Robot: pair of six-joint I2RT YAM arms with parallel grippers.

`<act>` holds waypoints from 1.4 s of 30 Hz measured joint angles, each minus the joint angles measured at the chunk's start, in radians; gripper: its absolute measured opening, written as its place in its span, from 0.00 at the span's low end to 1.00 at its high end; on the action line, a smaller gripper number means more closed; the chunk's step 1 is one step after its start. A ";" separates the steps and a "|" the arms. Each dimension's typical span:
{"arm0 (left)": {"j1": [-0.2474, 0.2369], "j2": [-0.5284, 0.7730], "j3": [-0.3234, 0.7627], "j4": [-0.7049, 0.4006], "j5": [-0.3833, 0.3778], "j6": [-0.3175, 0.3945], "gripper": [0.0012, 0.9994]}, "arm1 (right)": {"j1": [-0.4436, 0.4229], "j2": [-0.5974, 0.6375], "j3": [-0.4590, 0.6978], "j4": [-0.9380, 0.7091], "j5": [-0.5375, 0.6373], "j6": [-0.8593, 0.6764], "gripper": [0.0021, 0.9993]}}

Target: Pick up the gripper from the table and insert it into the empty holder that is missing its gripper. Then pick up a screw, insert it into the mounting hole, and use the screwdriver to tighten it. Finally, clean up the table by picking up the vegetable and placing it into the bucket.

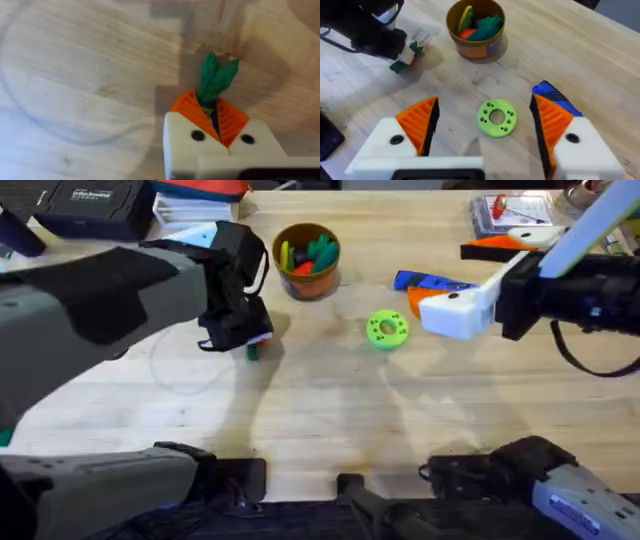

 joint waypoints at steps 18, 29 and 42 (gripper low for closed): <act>-0.002 0.011 0.502 -0.115 0.088 0.003 0.03 | 0.000 0.000 0.000 0.000 0.000 0.000 0.99; -0.056 0.170 0.502 0.075 0.166 0.010 0.33 | 0.000 0.000 0.000 0.000 0.000 0.000 0.99; -0.056 0.106 0.548 -0.030 0.166 0.131 0.99 | 0.000 0.000 0.000 0.000 0.000 0.013 0.99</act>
